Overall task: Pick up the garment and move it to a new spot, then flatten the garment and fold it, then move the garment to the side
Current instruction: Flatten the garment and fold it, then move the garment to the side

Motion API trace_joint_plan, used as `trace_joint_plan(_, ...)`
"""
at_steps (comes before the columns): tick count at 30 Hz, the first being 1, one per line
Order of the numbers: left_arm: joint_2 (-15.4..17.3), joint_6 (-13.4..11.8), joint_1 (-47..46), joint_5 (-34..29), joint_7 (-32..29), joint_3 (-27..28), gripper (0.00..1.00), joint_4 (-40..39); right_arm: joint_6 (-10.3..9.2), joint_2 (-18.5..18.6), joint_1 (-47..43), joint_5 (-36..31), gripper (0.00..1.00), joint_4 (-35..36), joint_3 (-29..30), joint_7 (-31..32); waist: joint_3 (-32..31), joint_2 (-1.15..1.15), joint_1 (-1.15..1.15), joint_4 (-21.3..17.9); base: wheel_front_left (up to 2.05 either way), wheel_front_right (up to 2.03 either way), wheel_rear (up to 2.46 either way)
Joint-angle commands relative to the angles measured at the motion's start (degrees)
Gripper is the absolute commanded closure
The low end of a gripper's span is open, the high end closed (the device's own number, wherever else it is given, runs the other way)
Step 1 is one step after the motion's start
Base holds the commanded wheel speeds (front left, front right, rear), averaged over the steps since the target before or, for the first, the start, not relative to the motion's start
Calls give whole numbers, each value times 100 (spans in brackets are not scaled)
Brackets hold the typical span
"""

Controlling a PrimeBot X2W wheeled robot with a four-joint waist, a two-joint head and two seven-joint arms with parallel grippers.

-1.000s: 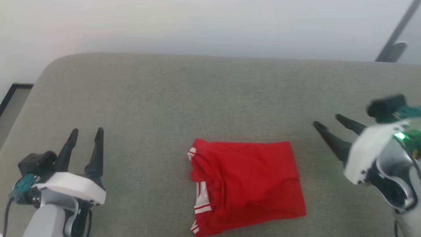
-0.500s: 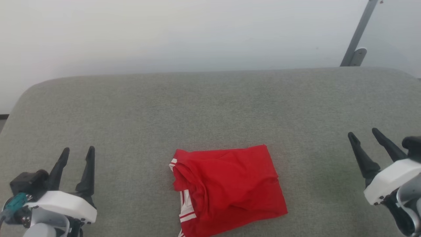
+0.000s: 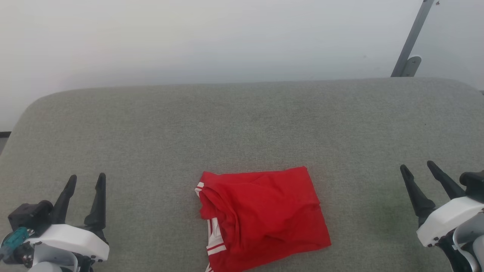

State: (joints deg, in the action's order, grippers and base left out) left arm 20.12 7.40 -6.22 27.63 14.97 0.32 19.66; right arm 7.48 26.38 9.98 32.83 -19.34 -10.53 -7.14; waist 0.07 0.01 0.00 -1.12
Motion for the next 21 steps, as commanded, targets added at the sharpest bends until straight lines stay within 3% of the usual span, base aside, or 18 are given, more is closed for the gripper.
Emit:
trace_joint_plan(1, 16, 8, 24, -16, 25, 1, 0, -18, 3, 18, 55, 40, 0, -46, -16, -60, -1, -1, 0, 10, 0, 0, 0)
trace_joint_plan(9, 5, 8, -21, -1, 25, -62, 0, -51, 2, -16, 107, 178, 0, -110, -185, 103, 31, -1, 0, 124, 0, 0, 0)
trace_joint_plan(21, -86, 8, -211, 94, 25, -291, 0, -15, 2, -95, 509, 1033, 0, 204, -1125, 1908, 310, -1, 0, 587, 0, 0, 0)
